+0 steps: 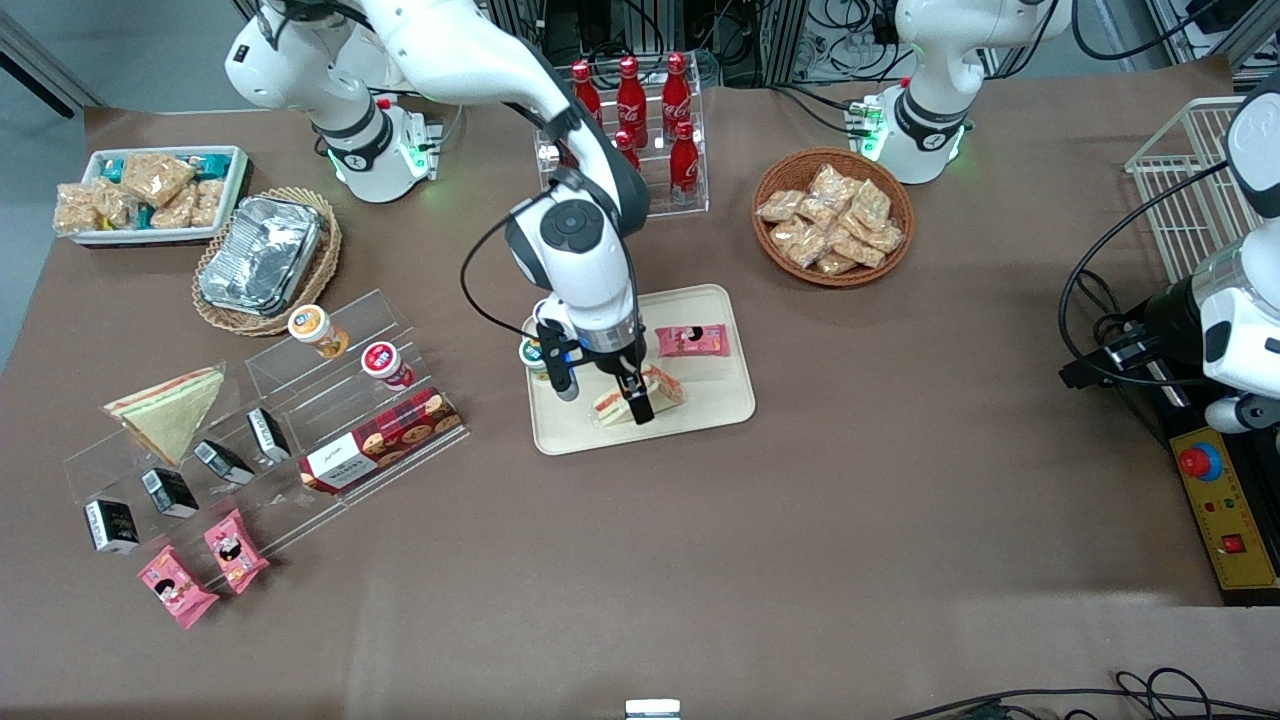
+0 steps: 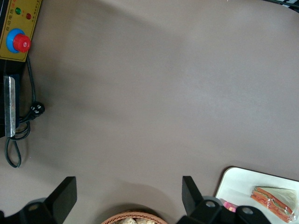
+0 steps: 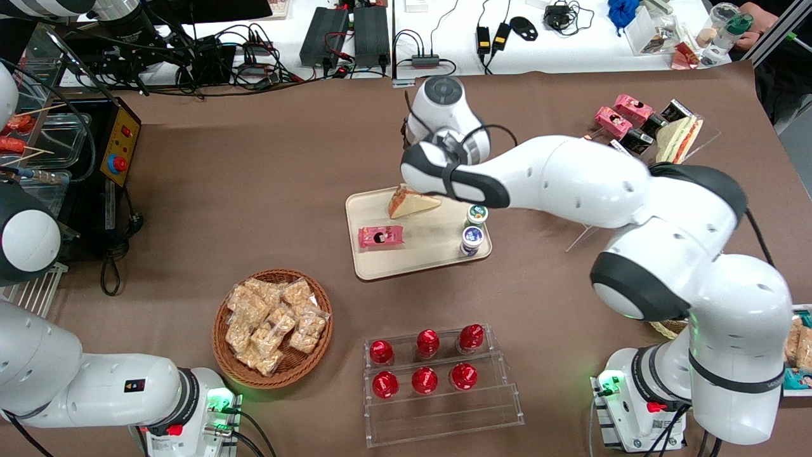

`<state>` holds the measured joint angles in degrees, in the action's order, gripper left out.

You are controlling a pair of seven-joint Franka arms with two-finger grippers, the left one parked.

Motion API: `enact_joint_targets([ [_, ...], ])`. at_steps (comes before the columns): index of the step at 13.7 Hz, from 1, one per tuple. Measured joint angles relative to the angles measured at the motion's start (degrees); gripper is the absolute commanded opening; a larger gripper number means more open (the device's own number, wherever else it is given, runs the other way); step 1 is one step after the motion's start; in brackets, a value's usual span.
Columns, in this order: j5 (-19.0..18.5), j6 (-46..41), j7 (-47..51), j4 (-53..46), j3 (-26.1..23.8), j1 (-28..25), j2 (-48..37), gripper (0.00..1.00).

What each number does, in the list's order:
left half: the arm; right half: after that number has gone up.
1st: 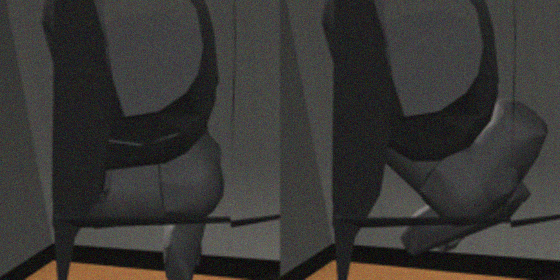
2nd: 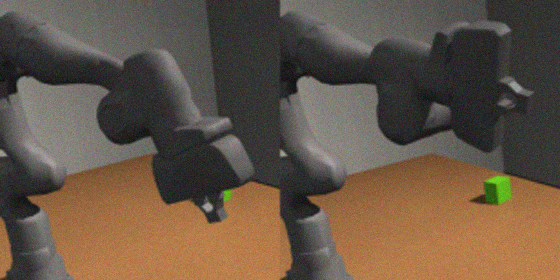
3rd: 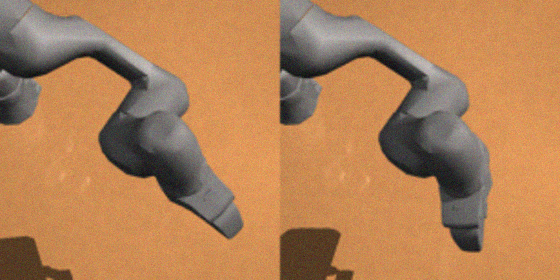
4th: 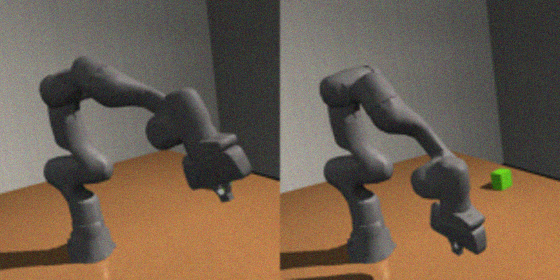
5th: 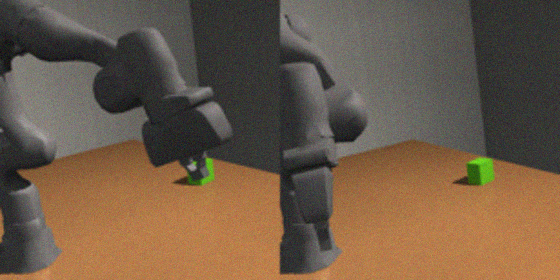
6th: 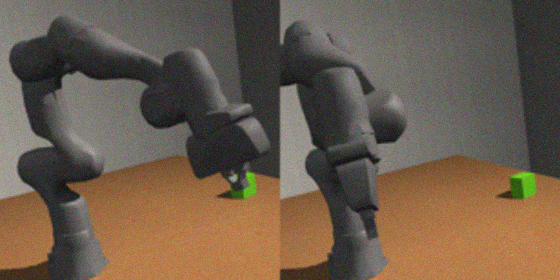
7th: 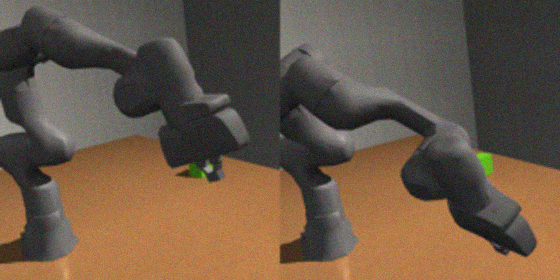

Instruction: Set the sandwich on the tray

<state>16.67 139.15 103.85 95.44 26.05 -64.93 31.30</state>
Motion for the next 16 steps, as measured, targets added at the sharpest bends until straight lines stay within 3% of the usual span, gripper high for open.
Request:
enact_joint_targets([
  [3,0.0,-8.7,-8.5,-0.5,0.3,2.3,-8.0,1.00],
  [6,-0.6,-23.0,-25.4,-1.0,0.4,6.3,-17.7,1.00],
  [10,-6.4,-35.7,-43.5,-2.8,-0.4,11.5,-26.3,1.00],
  [12,-6.9,-38.5,-53.8,-3.0,-5.2,20.3,-28.9,1.00],
  [16,-12.2,-44.3,-70.8,-3.0,-23.1,45.4,-32.6,1.00],
])
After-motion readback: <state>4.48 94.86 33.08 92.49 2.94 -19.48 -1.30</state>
